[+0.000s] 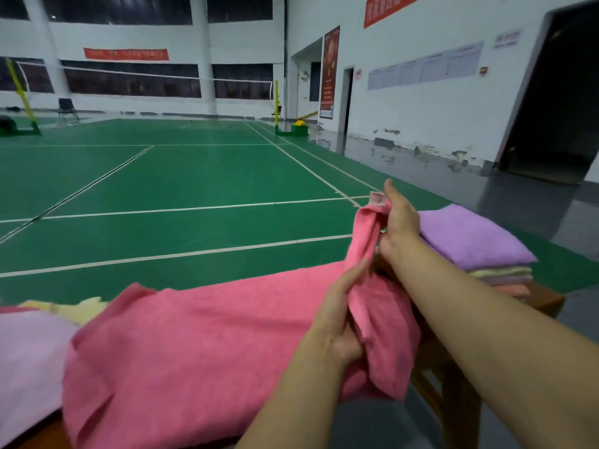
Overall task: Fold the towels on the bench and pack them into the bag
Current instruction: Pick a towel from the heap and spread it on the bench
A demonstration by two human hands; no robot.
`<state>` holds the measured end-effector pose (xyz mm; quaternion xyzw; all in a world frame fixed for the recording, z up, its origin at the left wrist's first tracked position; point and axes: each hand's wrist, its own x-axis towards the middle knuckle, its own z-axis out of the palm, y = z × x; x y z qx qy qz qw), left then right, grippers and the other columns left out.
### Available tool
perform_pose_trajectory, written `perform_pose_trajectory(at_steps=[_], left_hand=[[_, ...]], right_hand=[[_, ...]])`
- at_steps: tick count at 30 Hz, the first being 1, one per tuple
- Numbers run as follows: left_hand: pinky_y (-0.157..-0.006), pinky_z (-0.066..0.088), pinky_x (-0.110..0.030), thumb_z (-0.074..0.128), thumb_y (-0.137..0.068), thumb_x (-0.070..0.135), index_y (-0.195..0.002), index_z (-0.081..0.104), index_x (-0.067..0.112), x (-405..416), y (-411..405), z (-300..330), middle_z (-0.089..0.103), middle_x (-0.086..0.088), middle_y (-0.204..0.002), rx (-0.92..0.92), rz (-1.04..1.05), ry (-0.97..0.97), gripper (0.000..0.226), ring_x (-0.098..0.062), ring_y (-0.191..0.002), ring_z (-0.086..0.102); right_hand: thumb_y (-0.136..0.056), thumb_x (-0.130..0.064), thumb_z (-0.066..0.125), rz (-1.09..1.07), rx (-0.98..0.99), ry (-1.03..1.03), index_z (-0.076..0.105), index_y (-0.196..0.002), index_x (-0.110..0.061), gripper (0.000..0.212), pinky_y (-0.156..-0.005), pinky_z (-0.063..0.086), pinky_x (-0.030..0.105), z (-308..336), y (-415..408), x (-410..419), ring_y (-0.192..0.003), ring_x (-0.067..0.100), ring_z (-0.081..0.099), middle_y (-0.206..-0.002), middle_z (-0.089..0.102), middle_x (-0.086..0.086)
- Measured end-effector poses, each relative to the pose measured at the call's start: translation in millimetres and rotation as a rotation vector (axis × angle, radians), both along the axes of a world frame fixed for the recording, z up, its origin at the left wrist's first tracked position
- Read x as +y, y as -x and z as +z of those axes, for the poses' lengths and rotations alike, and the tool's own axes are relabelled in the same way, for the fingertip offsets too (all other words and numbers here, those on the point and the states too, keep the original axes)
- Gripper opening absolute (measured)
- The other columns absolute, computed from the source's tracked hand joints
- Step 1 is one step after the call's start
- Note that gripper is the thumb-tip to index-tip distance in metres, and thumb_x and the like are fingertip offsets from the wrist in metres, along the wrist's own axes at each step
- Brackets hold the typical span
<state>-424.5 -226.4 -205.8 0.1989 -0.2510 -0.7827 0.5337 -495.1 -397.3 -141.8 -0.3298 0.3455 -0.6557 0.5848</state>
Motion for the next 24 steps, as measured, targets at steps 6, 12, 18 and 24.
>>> perform_pose_trajectory(at_steps=[6, 12, 18, 24], left_hand=[[-0.11, 0.042, -0.053, 0.056, -0.063, 0.019, -0.108, 0.074, 0.0, 11, -2, 9, 0.068, -0.022, -0.108, -0.191, 0.076, -0.044, 0.052, -0.034, -0.099, 0.063], [-0.108, 0.045, -0.05, 0.044, -0.08, 0.022, -0.111, 0.074, -0.002, 45, -46, 28, 0.068, -0.021, -0.108, -0.257, 0.17, -0.062, 0.049, -0.035, -0.099, 0.063], [-0.098, 0.05, -0.045, 0.041, -0.091, 0.02, -0.104, 0.073, 0.006, 87, -106, 44, 0.069, -0.015, -0.097, -0.269, 0.307, -0.1, 0.037, -0.03, -0.086, 0.064], [-0.097, 0.048, -0.065, 0.046, -0.096, 0.028, -0.117, 0.065, 0.003, 148, -184, 47, 0.06, -0.021, -0.11, -0.395, 0.421, -0.191, 0.038, -0.037, -0.102, 0.059]], right_hand=[[-0.077, -0.024, 0.087, -0.03, 0.098, 0.071, 0.051, -0.142, -0.007, 0.076, -0.095, 0.057, 0.038, -7, -2, 2, -0.102, 0.02, 0.069, -0.126, 0.066, 0.013], [-0.092, -0.034, 0.073, -0.044, 0.394, 0.173, 0.073, -0.104, -0.014, 0.023, -0.085, 0.058, 0.034, -8, -47, 21, -0.089, 0.017, 0.068, -0.094, 0.074, 0.0], [-0.098, -0.037, 0.063, 0.107, 0.443, 0.241, 0.072, -0.086, -0.021, 0.023, -0.082, 0.053, 0.028, -4, -126, 55, -0.077, 0.008, 0.064, -0.082, 0.071, -0.006], [-0.075, -0.075, 0.052, 0.391, 0.418, 0.177, 0.077, -0.076, -0.025, 0.055, -0.1, 0.052, 0.052, -20, -228, 82, -0.098, 0.029, 0.07, -0.09, 0.074, 0.003]])
